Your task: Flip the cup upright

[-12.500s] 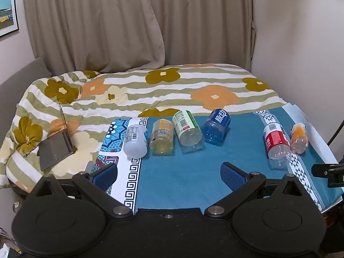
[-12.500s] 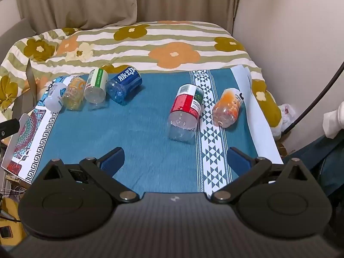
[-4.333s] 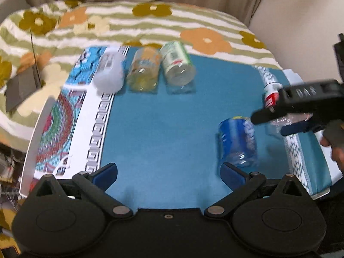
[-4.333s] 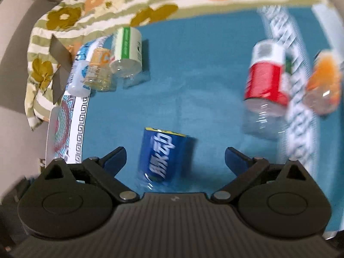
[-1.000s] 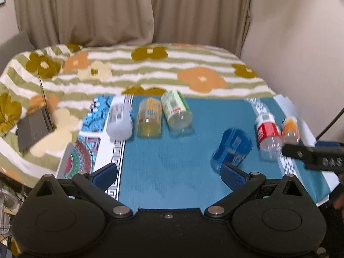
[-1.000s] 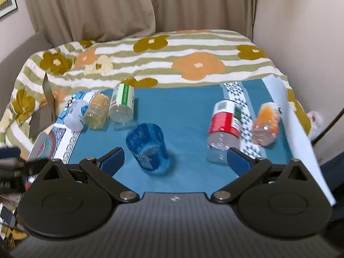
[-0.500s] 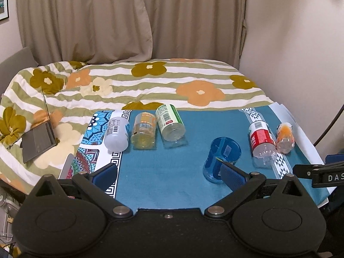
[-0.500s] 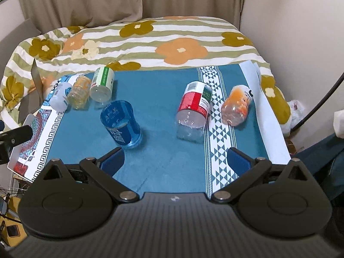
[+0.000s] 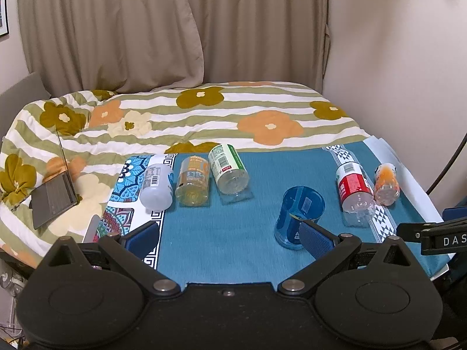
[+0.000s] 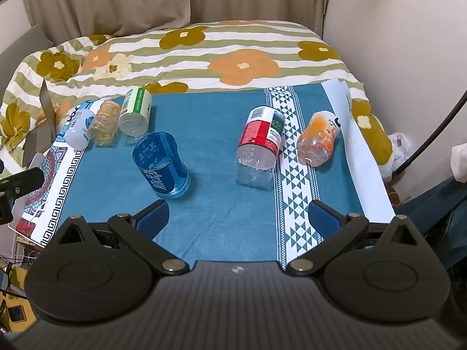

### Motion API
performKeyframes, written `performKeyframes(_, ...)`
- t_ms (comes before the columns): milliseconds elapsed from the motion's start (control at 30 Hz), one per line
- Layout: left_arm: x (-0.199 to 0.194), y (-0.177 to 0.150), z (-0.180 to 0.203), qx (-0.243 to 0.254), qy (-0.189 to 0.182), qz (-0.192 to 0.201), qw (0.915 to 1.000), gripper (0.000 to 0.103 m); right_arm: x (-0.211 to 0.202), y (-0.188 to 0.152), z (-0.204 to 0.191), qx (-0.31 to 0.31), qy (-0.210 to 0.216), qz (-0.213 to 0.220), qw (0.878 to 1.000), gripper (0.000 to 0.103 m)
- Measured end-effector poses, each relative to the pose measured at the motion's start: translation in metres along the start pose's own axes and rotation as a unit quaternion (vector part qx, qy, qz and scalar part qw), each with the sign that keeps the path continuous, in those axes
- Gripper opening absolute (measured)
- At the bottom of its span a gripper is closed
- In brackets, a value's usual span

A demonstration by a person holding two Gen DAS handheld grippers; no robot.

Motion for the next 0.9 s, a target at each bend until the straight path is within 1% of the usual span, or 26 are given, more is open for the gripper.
performKeyframes(900, 0.0004, 0.0, 0.004, 0.004, -0.004, 0.003, 1.0, 0.103, 0.0019, -0.0018, 0.002, 0.0, -0.005, -0.002, 1.0, 0.103)
Point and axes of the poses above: each gripper's, at about its wrist camera, not at the fingertips, and x roughly the way its jaws point, z to its right, y to its top, the point moved 4 cm from there along x, roughly the way its jaws point
